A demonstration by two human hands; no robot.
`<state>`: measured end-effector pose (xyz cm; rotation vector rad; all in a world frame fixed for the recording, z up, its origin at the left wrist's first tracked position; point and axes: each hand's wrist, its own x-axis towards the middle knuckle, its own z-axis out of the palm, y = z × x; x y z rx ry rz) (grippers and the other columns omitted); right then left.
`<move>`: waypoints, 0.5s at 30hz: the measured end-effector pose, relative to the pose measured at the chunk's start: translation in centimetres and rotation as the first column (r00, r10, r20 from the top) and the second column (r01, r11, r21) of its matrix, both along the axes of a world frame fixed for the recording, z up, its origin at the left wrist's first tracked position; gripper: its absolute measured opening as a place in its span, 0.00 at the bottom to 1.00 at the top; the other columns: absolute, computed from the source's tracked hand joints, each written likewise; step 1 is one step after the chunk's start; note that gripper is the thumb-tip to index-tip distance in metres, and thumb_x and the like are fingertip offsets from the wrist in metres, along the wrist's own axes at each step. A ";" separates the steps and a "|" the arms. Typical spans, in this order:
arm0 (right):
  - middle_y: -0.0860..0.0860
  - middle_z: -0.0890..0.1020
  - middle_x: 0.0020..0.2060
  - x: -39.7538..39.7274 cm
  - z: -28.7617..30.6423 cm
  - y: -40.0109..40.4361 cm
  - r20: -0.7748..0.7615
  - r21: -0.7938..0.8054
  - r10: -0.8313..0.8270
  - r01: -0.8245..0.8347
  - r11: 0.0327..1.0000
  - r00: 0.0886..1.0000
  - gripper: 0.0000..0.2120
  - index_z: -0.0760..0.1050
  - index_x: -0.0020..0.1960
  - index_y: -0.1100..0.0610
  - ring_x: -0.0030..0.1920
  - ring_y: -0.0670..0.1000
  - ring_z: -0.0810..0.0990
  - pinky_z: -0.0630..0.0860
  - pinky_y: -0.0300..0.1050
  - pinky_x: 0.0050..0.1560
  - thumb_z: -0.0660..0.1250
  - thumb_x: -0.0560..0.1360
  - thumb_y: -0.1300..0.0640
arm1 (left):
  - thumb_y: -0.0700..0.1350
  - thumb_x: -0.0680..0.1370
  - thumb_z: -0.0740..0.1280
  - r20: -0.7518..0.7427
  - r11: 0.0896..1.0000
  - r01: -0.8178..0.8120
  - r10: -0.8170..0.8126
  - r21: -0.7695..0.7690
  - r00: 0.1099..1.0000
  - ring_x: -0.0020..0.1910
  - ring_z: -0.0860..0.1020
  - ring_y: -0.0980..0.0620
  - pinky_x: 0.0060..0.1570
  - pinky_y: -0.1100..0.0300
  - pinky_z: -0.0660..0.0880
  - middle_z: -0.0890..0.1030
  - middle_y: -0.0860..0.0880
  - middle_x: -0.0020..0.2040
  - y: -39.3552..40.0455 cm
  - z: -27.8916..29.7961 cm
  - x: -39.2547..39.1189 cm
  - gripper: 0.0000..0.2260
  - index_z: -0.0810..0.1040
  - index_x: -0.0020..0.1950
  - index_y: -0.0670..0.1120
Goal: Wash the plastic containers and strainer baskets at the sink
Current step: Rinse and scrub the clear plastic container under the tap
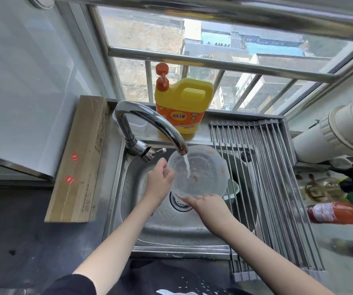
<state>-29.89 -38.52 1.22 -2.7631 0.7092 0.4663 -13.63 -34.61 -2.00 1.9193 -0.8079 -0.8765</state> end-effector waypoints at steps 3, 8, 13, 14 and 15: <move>0.50 0.85 0.45 -0.1 -0.5 -0.5 -0.016 -0.069 -0.015 0.014 0.998 1.000 0.23 0.74 0.64 0.50 0.50 0.54 0.82 0.72 0.44 0.43 0.62 0.70 0.64 | 0.43 0.78 0.62 0.042 0.994 0.016 -0.021 0.111 0.999 0.30 0.64 0.53 0.31 0.56 0.61 0.65 0.52 0.30 -0.1 -0.4 -0.1 0.15 0.61 0.34 0.47; 0.49 0.86 0.41 0.0 -1.4 -0.6 -0.102 -0.169 -0.046 0.028 0.985 0.994 0.20 0.83 0.52 0.55 0.51 0.55 0.84 0.76 0.43 0.41 0.68 0.60 0.61 | 0.47 0.81 0.58 -0.330 0.935 0.055 0.068 0.350 0.941 0.22 0.76 0.53 0.25 0.59 0.79 0.72 0.42 0.36 -0.9 -1.6 0.4 0.16 0.76 0.50 0.34; 0.58 0.76 0.64 0.3 -1.9 -1.0 -0.142 -0.134 -0.222 0.203 0.970 0.965 0.19 0.71 0.66 0.63 0.71 0.56 0.66 0.66 0.47 0.63 0.63 0.75 0.64 | 0.39 0.80 0.56 -0.395 0.939 0.081 0.061 0.333 0.917 0.29 0.72 0.50 0.24 0.62 0.78 0.69 0.41 0.38 -1.0 -2.0 0.2 0.09 0.72 0.43 0.38; 0.59 0.79 0.60 0.4 -1.8 -1.1 -0.111 -0.140 -0.263 0.247 0.959 0.958 0.22 0.75 0.62 0.65 0.67 0.56 0.73 0.71 0.46 0.59 0.71 0.69 0.61 | 0.38 0.80 0.56 -0.378 0.943 0.069 0.063 0.326 0.924 0.30 0.71 0.50 0.23 0.64 0.77 0.69 0.40 0.39 -0.9 -2.1 0.0 0.09 0.72 0.42 0.39; 0.60 0.81 0.57 0.5 -1.7 -1.0 -0.092 -0.120 -0.305 0.294 0.948 0.948 0.26 0.77 0.59 0.66 0.63 0.56 0.77 0.74 0.44 0.56 0.76 0.63 0.60 | 0.38 0.80 0.56 -0.359 0.945 0.062 0.062 0.322 0.931 0.31 0.71 0.49 0.22 0.65 0.76 0.69 0.40 0.40 -0.9 -2.1 -0.1 0.09 0.71 0.42 0.39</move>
